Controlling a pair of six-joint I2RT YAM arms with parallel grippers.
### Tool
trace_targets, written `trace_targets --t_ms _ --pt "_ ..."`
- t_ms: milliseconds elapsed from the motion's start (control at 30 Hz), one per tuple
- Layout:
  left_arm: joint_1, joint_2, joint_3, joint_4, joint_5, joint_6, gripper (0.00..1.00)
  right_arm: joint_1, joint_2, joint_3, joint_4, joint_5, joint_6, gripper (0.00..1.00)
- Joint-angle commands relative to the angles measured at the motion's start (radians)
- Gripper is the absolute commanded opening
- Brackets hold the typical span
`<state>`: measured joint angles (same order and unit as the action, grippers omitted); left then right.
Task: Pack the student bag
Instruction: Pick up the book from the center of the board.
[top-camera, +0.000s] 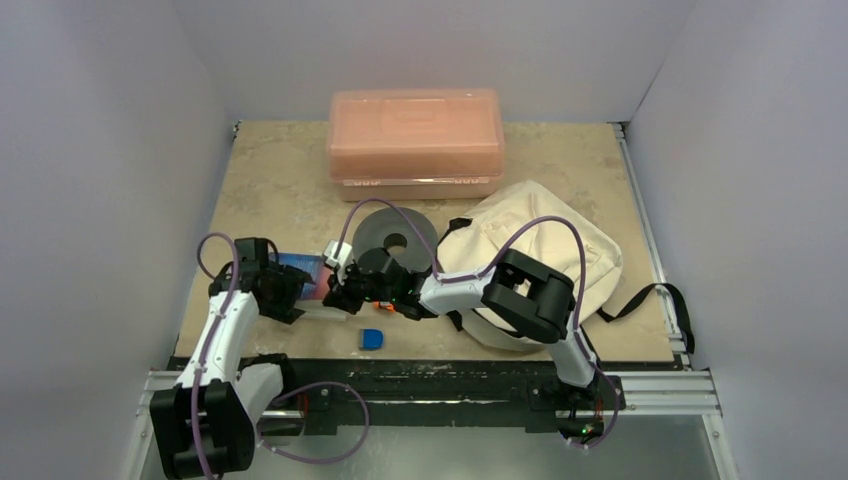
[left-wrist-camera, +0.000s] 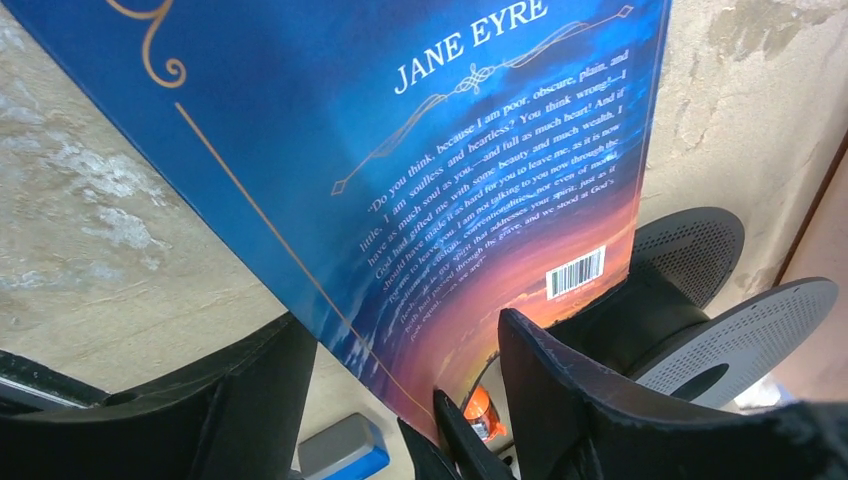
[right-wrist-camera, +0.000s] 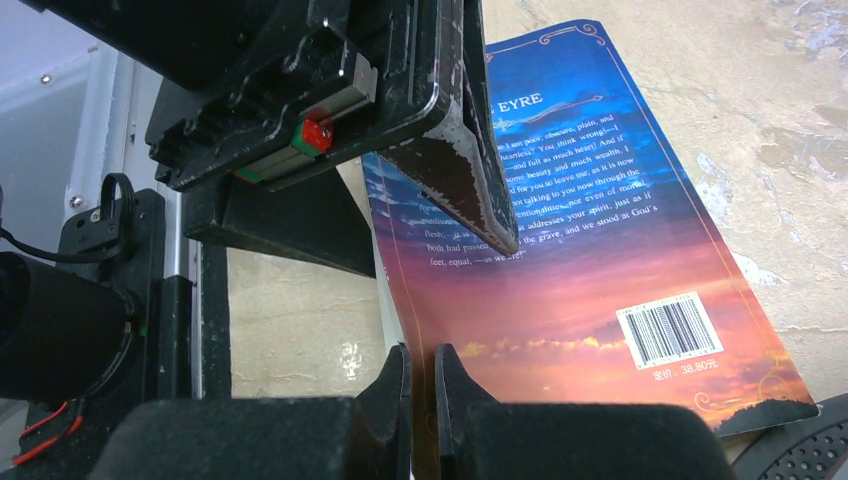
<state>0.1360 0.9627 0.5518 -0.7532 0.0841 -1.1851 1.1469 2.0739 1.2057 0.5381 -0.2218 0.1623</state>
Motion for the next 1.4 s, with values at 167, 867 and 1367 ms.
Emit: trace_targets --t_ms 167,867,1367 --pt "0.035 -0.019 -0.068 0.131 0.070 -0.004 0.34 0.043 -0.035 0.040 -0.103 0.015 -0.026 0.00" --pt "0.039 -0.248 0.104 -0.156 -0.155 0.076 0.00 0.045 -0.282 -0.069 -0.115 0.114 -0.044 0.74" --pt "0.039 -0.377 0.327 -0.040 0.083 0.302 0.00 -0.144 -0.557 -0.043 -0.320 0.036 0.255 0.88"
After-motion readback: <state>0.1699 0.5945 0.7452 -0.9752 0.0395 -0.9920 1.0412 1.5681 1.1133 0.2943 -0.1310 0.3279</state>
